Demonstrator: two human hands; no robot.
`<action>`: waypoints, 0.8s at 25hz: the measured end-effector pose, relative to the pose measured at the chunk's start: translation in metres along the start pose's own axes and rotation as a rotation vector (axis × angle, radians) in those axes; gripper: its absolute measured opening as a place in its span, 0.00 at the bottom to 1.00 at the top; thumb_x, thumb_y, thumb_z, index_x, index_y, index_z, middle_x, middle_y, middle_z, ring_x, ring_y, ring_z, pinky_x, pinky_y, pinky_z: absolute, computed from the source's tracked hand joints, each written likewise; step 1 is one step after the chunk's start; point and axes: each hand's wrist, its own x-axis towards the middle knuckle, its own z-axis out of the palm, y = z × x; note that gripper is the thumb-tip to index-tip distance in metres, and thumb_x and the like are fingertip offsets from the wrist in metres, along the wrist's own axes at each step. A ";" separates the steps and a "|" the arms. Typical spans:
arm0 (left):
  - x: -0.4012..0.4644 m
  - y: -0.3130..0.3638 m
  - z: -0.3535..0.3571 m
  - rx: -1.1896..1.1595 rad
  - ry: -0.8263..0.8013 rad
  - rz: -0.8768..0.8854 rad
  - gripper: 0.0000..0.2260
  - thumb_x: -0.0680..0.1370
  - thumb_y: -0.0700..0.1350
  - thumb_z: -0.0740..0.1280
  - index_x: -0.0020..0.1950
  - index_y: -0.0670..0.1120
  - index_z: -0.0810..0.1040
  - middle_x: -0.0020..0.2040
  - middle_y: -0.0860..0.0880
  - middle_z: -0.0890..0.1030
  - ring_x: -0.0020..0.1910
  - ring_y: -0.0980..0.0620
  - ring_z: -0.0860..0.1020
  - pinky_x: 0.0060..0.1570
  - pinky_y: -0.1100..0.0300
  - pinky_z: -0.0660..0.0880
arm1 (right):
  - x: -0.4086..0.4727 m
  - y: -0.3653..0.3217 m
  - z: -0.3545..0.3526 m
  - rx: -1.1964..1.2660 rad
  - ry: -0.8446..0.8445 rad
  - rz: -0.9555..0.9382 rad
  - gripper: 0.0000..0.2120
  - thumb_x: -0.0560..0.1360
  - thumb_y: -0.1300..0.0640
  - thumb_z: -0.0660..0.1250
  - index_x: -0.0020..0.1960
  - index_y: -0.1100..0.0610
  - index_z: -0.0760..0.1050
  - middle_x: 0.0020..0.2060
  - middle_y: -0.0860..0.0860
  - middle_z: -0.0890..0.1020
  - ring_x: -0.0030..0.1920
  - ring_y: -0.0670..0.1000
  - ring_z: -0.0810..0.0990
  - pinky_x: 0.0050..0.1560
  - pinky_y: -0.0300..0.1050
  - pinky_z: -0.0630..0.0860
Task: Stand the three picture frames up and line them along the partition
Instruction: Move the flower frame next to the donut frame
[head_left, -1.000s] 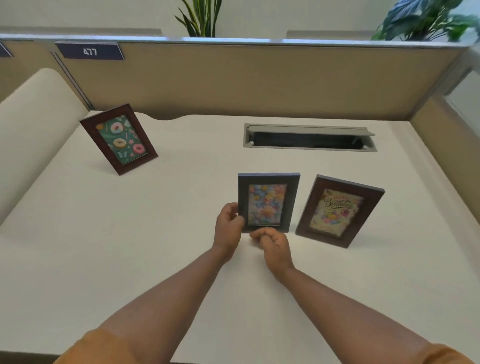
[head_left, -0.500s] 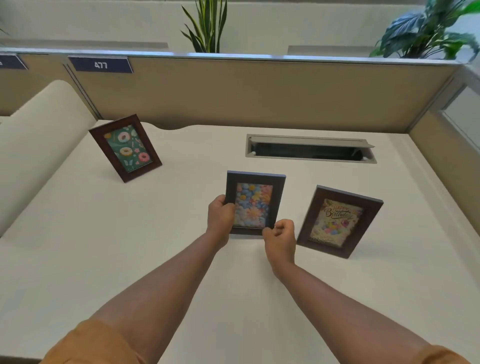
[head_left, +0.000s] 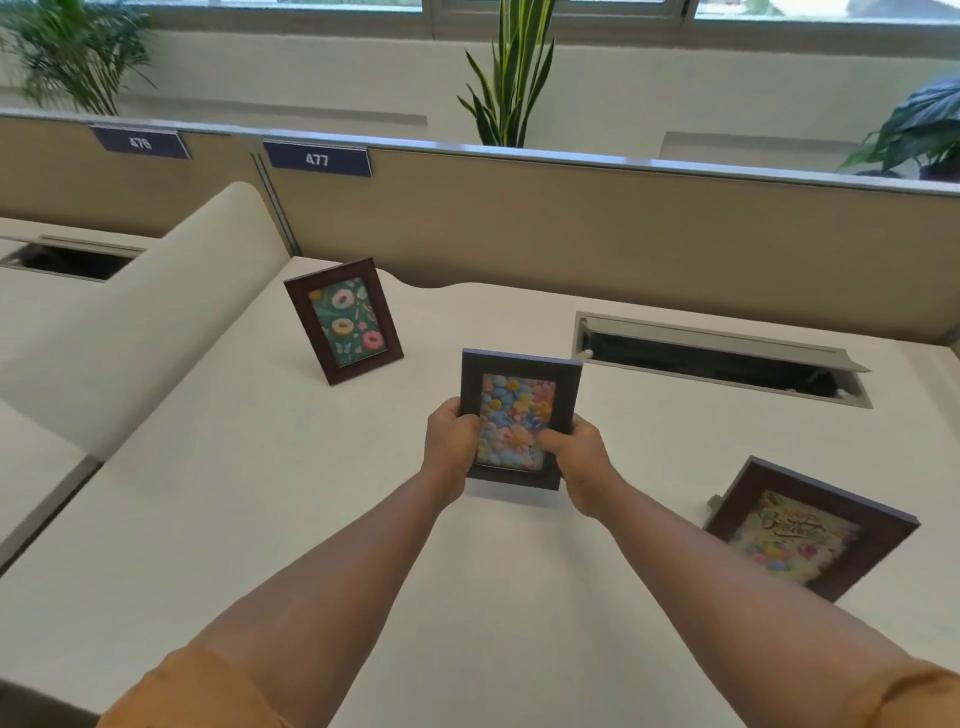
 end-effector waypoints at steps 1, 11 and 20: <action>0.008 0.003 -0.007 0.001 0.008 0.003 0.15 0.78 0.33 0.58 0.54 0.46 0.81 0.49 0.46 0.87 0.45 0.46 0.87 0.41 0.48 0.86 | 0.011 -0.002 0.007 0.022 -0.028 0.019 0.12 0.77 0.64 0.68 0.55 0.49 0.78 0.44 0.45 0.89 0.44 0.49 0.88 0.34 0.40 0.83; 0.104 0.034 -0.051 0.193 0.138 0.152 0.15 0.78 0.32 0.59 0.52 0.50 0.78 0.50 0.51 0.84 0.50 0.54 0.84 0.37 0.63 0.82 | 0.130 -0.030 0.074 0.041 -0.025 0.043 0.11 0.78 0.65 0.68 0.56 0.53 0.79 0.51 0.53 0.87 0.50 0.55 0.87 0.36 0.45 0.84; 0.180 0.051 -0.060 0.558 0.312 0.424 0.21 0.78 0.30 0.63 0.71 0.42 0.72 0.65 0.43 0.76 0.59 0.47 0.76 0.54 0.54 0.79 | 0.225 -0.045 0.110 0.010 -0.043 0.010 0.12 0.77 0.66 0.68 0.55 0.51 0.78 0.52 0.51 0.86 0.52 0.54 0.86 0.40 0.47 0.85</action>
